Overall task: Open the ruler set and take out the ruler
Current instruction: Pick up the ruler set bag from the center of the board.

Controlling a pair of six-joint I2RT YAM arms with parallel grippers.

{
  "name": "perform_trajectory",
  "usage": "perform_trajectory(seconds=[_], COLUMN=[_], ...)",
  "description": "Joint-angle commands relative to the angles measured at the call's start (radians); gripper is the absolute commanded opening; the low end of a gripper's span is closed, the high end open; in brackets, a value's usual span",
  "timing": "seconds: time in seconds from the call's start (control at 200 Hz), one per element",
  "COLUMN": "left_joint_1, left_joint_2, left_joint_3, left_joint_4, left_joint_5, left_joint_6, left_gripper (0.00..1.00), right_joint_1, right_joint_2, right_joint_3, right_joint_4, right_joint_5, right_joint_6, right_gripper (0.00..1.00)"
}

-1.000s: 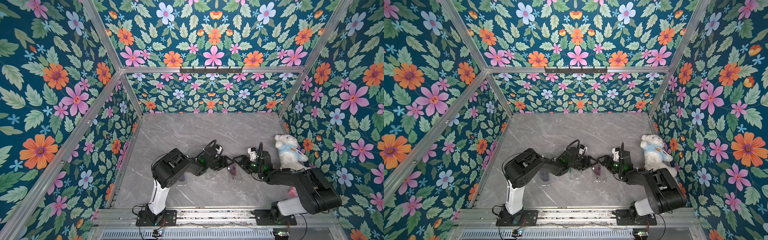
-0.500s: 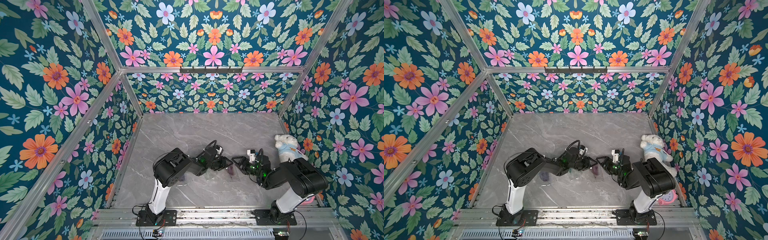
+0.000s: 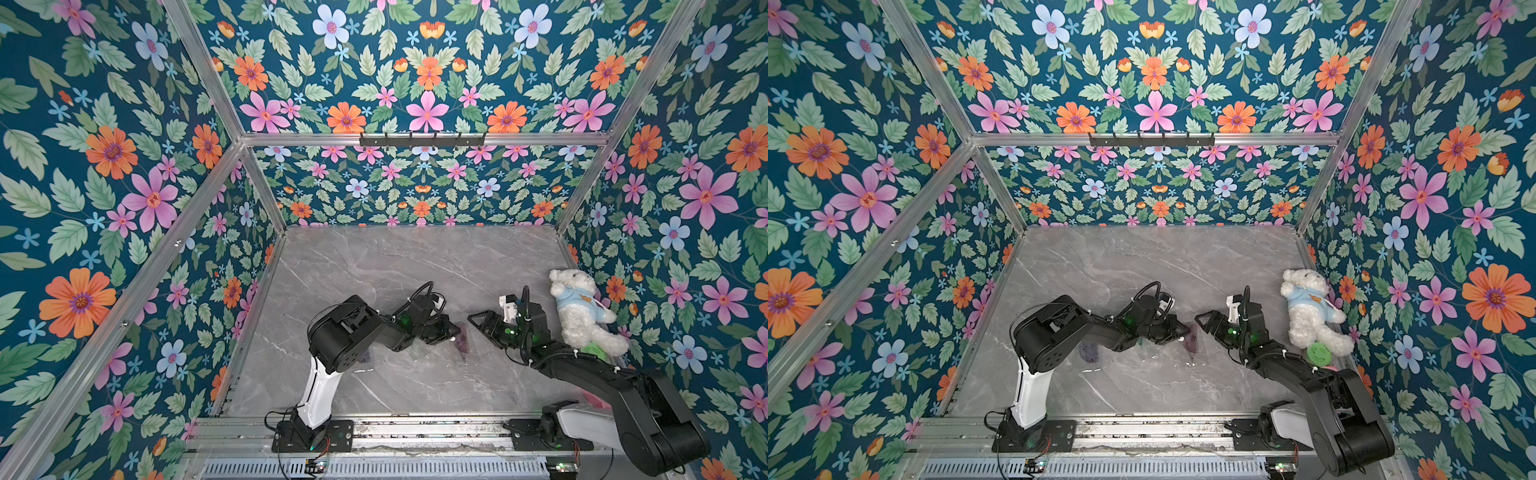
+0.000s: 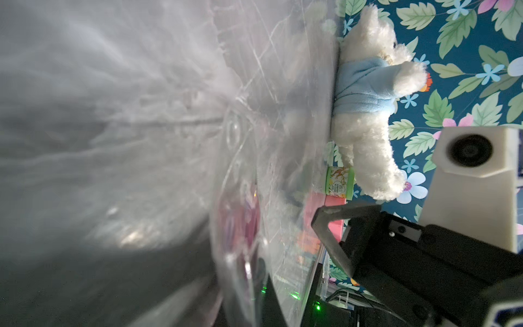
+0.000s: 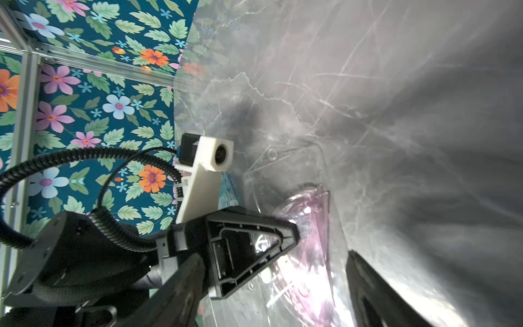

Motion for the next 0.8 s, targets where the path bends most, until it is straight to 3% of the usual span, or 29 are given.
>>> perform_trajectory(seconds=[0.0,0.2,0.385,0.52,0.66,0.795], left_joint_1=[0.003,0.021,0.063,0.086,0.1,0.104], left_joint_2=[0.0,-0.034,-0.112,-0.163,-0.174,-0.177], left_joint_3=[-0.003,0.039,0.119,0.192,0.239,0.245], left_joint_4=[-0.051,-0.069,-0.19,-0.248,-0.253,-0.246], left_joint_5=[-0.012,0.077,0.179,0.28,0.415,0.471], left_joint_6=[-0.005,0.092,0.24,0.304,0.317,0.308], left_gripper=[0.06,0.07,0.11,0.15,0.19,0.19], right_joint_1=[-0.001,-0.017,-0.12,-0.13,-0.13,-0.13], right_joint_2=[-0.035,-0.158,-0.264,-0.302,-0.324,-0.35], right_joint_3=[0.007,0.098,0.158,0.161,0.12,0.104], right_joint_4=[-0.12,-0.383,-0.508,-0.474,-0.292,-0.227], right_joint_5=[0.024,0.024,-0.125,-0.229,-0.364,-0.389], right_joint_6=[-0.027,-0.134,-0.201,-0.226,-0.2,-0.202], right_gripper=[0.81,0.83,0.83,0.83,0.84,0.86])
